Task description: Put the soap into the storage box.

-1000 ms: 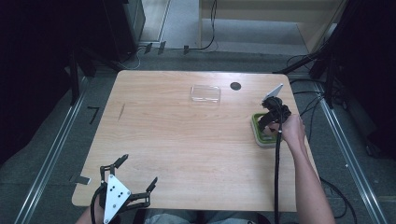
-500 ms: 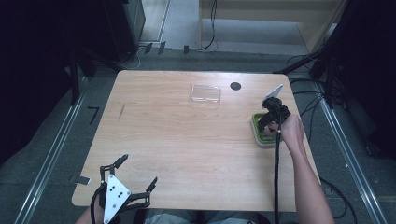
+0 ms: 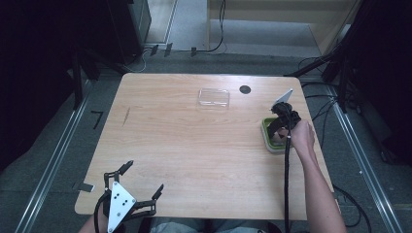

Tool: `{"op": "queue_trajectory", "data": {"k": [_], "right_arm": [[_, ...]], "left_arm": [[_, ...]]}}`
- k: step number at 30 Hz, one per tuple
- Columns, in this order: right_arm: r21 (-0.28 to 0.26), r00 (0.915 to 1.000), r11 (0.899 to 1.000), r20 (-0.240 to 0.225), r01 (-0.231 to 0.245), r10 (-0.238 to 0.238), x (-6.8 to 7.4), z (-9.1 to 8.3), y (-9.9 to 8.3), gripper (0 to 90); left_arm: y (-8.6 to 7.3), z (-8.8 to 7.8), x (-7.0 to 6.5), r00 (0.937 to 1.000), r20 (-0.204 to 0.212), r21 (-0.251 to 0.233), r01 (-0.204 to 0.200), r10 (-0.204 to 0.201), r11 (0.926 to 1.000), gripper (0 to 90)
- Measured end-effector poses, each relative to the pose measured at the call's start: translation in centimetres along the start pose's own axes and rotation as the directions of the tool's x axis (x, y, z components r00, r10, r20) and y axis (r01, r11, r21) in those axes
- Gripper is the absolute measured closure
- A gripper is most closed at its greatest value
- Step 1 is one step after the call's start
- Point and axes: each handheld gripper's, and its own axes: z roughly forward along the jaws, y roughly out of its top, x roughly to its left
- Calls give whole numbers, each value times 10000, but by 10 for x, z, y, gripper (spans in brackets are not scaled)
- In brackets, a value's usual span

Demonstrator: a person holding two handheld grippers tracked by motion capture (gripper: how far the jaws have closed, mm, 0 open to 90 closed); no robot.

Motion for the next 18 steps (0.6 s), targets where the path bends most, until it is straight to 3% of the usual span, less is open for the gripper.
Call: {"op": "queue_trajectory", "data": {"k": [18], "right_arm": [[70, 9999, 9999, -53, -88, 88, 0, 1, 0, 340]], "left_arm": [[0, 0, 0, 10000, 1, -18, -4, 4, 10000, 0]]}}
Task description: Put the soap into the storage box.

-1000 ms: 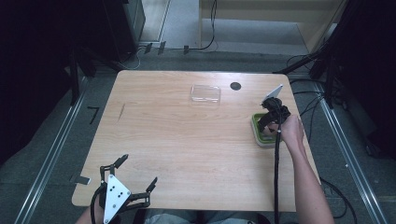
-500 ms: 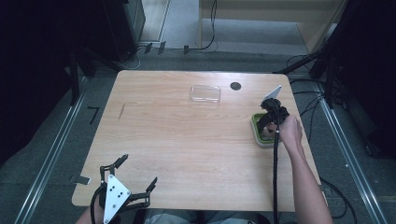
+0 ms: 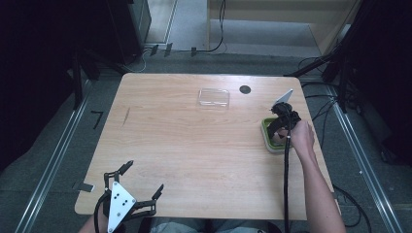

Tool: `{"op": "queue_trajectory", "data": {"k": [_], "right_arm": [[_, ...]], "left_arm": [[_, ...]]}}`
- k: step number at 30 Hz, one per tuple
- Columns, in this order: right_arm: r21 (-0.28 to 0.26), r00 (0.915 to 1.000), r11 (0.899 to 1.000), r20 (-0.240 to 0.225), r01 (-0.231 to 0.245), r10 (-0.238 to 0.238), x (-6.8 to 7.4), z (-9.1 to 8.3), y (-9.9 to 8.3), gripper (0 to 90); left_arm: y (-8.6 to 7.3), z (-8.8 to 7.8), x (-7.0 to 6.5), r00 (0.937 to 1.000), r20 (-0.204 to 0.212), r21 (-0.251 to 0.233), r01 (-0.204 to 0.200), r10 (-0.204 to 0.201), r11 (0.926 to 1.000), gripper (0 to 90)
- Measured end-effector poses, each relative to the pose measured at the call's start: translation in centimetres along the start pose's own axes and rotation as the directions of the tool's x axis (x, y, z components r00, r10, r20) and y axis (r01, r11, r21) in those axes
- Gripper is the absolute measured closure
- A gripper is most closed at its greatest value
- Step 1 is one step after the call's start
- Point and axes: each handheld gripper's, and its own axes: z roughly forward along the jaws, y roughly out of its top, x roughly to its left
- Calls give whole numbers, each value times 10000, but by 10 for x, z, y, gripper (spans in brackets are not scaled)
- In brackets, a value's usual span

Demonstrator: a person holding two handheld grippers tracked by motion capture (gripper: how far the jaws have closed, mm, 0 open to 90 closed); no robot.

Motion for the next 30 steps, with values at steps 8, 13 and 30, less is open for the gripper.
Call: {"op": "queue_trajectory", "data": {"k": [8, 13, 30], "right_arm": [[-87, 10000, 10000, 94, -28, 29, 1, -1, 0, 328], [-144, 9999, 9999, 113, 4, -2, 1, -4, 0, 310], [-486, 9977, 9965, -21, 676, -678, 11, -22, -5, 145]], "left_arm": [[0, 0, 0, 10000, 1, 1, -4, 4, 10000, 0], [0, 0, 0, 10000, 14, -2, -12, 12, 10000, 0], [0, 0, 0, 10000, 15, 35, -31, 31, 10000, 0]]}}
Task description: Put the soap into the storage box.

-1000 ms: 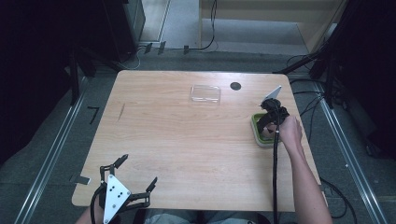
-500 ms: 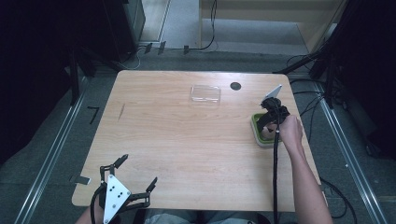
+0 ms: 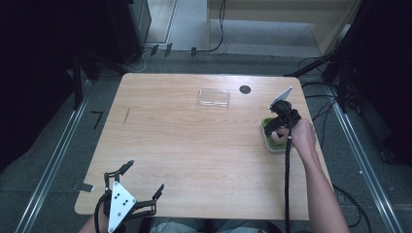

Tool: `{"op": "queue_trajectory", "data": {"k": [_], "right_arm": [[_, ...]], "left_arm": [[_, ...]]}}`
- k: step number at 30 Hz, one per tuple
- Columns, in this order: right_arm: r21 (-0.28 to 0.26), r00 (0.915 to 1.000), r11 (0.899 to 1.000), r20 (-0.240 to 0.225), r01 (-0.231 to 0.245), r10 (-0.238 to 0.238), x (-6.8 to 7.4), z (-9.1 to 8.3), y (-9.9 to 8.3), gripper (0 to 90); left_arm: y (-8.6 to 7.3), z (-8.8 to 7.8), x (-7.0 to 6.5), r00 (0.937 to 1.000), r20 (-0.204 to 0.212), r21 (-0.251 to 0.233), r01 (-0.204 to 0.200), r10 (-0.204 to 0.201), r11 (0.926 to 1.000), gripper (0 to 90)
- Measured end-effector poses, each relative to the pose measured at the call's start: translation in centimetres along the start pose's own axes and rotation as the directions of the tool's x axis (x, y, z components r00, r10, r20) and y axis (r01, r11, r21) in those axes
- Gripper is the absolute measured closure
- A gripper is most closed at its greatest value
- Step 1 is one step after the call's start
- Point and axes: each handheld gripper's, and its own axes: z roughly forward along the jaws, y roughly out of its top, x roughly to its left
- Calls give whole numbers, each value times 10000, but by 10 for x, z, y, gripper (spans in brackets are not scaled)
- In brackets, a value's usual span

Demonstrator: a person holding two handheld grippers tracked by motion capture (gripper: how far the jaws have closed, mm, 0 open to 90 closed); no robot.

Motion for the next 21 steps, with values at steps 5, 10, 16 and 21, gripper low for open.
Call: {"op": "queue_trajectory", "data": {"k": [5, 10, 16, 21], "right_arm": [[-174, 9987, 9988, -184, 465, -468, 10, -9, -2, 96], [-236, 9959, 9962, -332, 833, -841, 21, -15, -2, 67], [-362, 9881, 9884, -374, 1476, -1490, 39, -25, -5, 49], [-402, 9771, 9774, -386, 2078, -2093, 59, -35, -13, 49]], "left_arm": [[0, 0, 0, 10000, -2, -4, -15, 15, 10000, 0], [0, 1, -1, 10000, 3, 32, -47, 47, 10000, 0], [0, 0, 0, 10000, -5, 32, -41, 42, 10000, 0], [0, 0, 0, 10000, -10, 21, -49, 49, 10000, 0]]}}
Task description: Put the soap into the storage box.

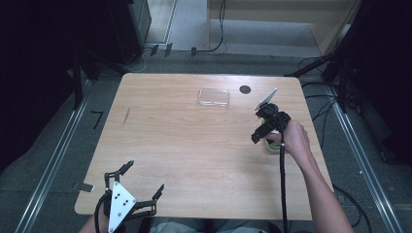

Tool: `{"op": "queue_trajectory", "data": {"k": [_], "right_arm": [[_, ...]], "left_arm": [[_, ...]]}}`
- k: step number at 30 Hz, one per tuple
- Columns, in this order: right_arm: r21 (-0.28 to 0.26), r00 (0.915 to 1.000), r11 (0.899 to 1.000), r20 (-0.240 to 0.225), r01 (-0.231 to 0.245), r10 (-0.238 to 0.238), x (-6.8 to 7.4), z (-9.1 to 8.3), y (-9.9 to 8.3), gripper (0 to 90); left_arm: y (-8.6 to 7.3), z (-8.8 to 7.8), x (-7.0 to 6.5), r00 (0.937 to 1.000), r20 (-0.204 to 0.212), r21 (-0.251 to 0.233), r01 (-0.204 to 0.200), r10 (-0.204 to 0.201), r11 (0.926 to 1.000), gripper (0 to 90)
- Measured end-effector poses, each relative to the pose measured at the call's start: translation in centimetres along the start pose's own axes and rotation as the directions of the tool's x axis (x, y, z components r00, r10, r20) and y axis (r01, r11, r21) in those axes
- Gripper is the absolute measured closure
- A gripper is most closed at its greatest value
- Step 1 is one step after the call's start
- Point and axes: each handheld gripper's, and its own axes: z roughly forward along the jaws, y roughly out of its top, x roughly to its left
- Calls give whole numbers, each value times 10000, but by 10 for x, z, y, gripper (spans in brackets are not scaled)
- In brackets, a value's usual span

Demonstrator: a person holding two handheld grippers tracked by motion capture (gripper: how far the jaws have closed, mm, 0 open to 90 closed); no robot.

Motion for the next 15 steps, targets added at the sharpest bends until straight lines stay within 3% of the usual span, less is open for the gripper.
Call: {"op": "queue_trajectory", "data": {"k": [7, 10, 15], "right_arm": [[-11, 9977, 9980, 235, 637, -636, 22, -5, -4, 50], [27, 9929, 9934, 302, 1149, -1150, 38, -8, -8, 54], [39, 9864, 9871, 357, 1601, -1602, 54, -8, -13, 58]], "left_arm": [[0, 0, 0, 10000, 4, -5, -12, 12, 10000, 0], [0, 0, 0, 10000, -1, 0, -18, 18, 10000, 0], [0, 0, 0, 10000, 6, -11, -14, 14, 10000, 0]]}}
